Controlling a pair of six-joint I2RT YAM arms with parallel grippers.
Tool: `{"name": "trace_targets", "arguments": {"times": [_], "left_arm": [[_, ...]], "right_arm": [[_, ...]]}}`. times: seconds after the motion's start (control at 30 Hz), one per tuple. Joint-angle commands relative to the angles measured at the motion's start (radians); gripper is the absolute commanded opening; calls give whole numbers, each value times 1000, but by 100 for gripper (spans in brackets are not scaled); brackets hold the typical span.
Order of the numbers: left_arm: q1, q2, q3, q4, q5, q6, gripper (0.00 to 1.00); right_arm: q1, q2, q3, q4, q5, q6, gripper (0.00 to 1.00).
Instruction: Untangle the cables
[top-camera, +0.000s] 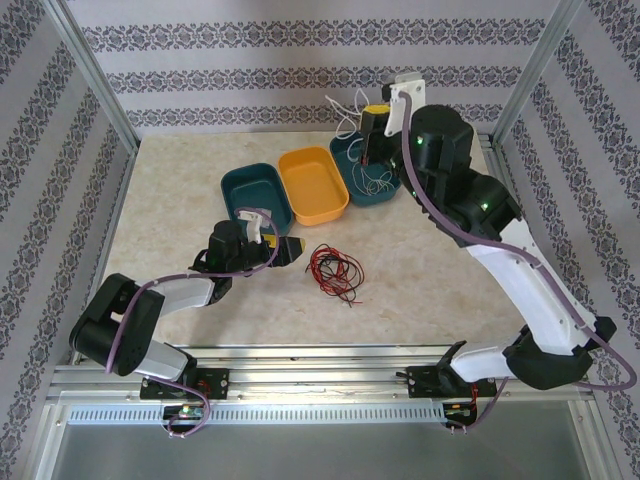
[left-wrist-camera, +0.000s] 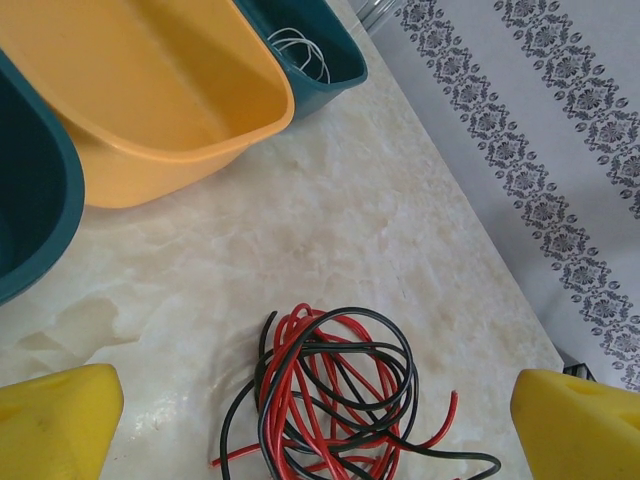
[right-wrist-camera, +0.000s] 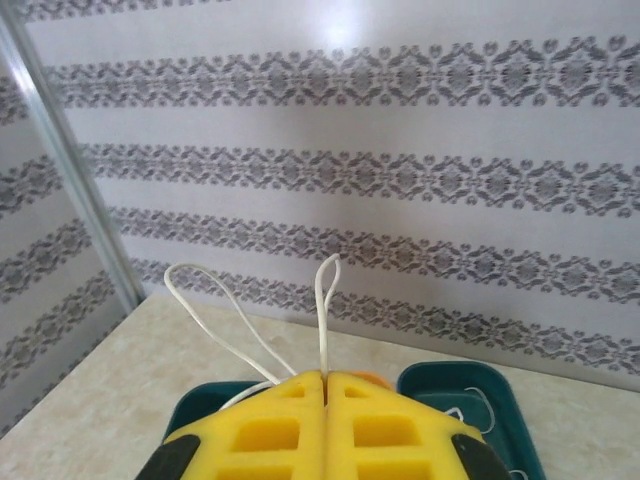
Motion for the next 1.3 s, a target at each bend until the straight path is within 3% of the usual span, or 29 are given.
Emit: {"name": "trace_targets", "arguments": {"times": [0.0,0.27,0.5,0.97,1.27], "left_arm": [[-10,-32,-15,-3,-9,19,99],[-10,-69,-26,-28,-10,32,99],[-10,-109,-33,-77,-22,49,99],[-9,-162,-58,-109,-36,54,99],[-9,-172,-64,-104,-41,48,99]], "right_arm": [[-52,41,30,22,-27,-19,0],[-213,160,56,81,-129,-4,0],[-282,256,57,131,-140,11,0],[-325,510,204,183,-121,2,0],[-342,748,460,88,-122,-68,0]]}}
